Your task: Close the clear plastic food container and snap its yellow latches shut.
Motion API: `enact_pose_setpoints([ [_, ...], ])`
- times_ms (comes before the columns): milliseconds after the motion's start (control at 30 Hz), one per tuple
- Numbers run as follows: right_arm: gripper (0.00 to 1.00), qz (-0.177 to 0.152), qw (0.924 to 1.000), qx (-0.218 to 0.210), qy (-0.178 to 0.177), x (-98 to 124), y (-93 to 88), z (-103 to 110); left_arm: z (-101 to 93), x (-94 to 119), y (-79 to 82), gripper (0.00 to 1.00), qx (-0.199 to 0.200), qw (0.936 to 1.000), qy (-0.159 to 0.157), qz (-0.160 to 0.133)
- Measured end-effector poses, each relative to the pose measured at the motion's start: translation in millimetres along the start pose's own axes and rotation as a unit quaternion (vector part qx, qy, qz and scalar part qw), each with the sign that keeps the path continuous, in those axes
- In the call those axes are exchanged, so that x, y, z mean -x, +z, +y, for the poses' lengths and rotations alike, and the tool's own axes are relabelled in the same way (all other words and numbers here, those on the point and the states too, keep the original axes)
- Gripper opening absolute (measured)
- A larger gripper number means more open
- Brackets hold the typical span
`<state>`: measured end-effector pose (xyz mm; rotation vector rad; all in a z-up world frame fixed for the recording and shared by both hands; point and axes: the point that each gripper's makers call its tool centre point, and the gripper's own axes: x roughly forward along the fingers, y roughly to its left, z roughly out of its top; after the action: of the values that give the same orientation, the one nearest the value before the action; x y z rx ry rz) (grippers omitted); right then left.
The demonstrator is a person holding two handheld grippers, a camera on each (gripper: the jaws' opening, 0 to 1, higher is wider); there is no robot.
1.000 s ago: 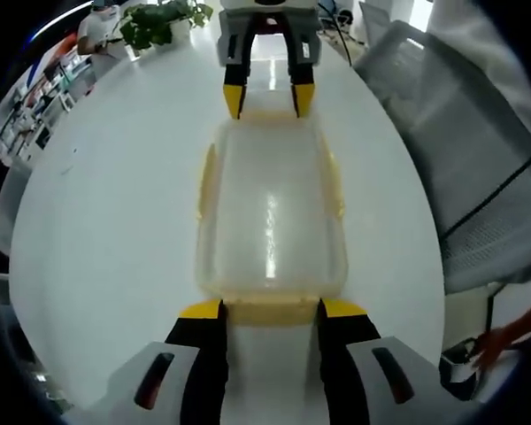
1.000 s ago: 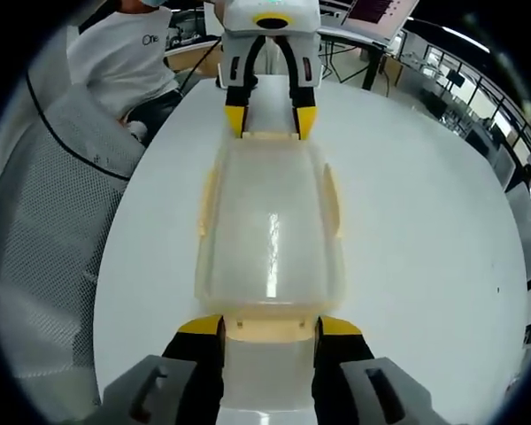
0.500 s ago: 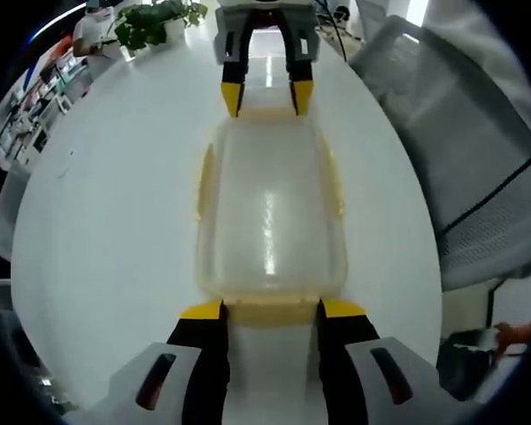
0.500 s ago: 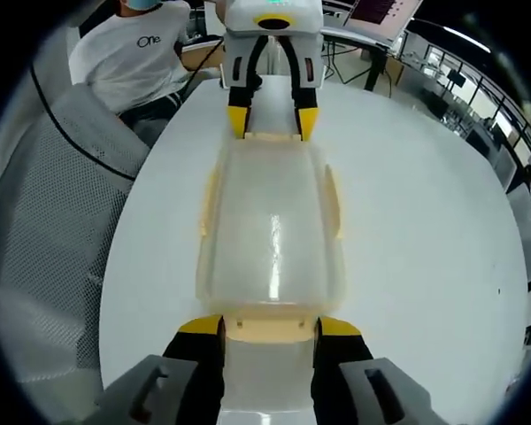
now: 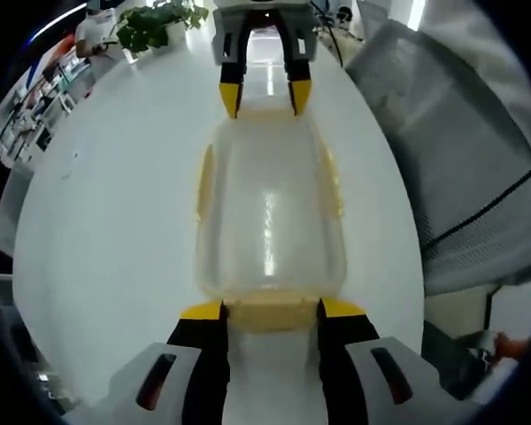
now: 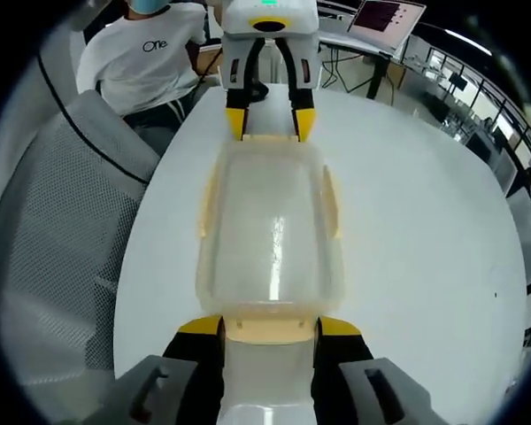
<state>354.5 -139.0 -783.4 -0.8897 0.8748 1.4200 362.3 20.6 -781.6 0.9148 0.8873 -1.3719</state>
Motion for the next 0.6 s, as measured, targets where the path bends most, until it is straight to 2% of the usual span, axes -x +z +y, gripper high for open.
enact_pose_setpoints([
  [167,0.36,0.003,1.0,0.002,0.0,8,-1.2,3,-5.8,9,8.5,0.36,0.009,0.9999,-0.005,-0.009],
  [433,0.36,0.001,1.0,0.008,-0.005,21,5.4,6,-8.4,21,15.0,0.36,0.002,1.0,0.006,0.002],
  [600,0.36,-0.002,0.9999,0.01,-0.007,30,4.5,8,-10.1,29,22.2,0.36,0.004,0.9999,0.009,-0.003],
])
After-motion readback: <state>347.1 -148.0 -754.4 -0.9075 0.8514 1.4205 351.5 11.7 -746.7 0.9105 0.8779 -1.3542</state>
